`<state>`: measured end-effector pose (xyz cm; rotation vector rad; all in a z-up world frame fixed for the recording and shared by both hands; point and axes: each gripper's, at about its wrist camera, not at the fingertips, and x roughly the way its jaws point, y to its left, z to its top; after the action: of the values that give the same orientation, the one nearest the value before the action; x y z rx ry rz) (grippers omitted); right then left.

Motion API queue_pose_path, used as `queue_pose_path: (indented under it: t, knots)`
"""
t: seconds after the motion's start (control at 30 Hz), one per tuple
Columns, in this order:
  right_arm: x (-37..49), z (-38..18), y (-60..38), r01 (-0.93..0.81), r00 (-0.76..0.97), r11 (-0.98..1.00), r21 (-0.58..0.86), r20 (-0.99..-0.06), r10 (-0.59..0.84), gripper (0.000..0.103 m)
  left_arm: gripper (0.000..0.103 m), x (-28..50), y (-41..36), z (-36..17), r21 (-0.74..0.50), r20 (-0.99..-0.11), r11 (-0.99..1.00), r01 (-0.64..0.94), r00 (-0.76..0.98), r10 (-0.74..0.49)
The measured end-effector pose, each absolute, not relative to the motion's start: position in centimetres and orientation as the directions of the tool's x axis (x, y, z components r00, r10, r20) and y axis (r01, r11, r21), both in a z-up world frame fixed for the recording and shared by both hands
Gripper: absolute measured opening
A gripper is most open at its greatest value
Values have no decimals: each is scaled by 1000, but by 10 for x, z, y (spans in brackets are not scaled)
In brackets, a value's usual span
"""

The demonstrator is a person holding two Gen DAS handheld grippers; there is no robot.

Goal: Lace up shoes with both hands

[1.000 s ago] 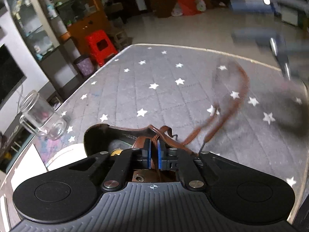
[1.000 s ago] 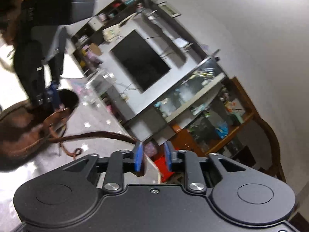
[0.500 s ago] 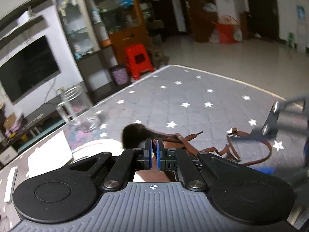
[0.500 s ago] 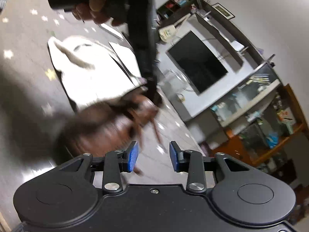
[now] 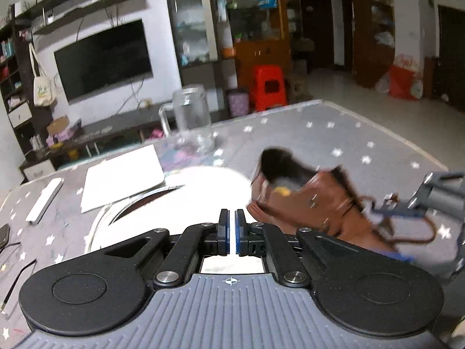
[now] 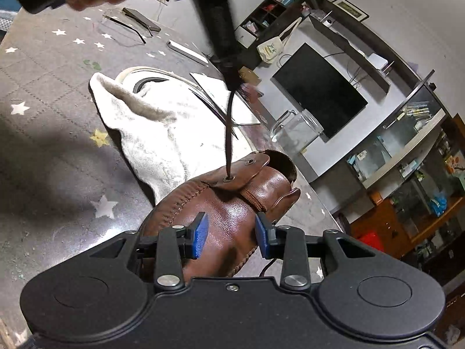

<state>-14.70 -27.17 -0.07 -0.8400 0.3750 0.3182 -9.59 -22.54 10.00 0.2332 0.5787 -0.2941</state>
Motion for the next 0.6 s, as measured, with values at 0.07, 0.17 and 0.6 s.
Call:
queue_pose_path:
  t: [0.07,0.17,0.6]
  knots:
    - [-144,-2,-275,-413,889,633,-654,-442,124,37,4,-93,-223,100,154,-582,929,337,791,-190]
    - [-140,-4,-280,-409,889,642,-648,-441,122,37,12,-92,-223,102,184,-586,919,348,790,-182]
    - [-121,-13,-300,-392,891,680,-620,-439,114,33,31,-89,-281,118,165,-567,841,515,748,-346]
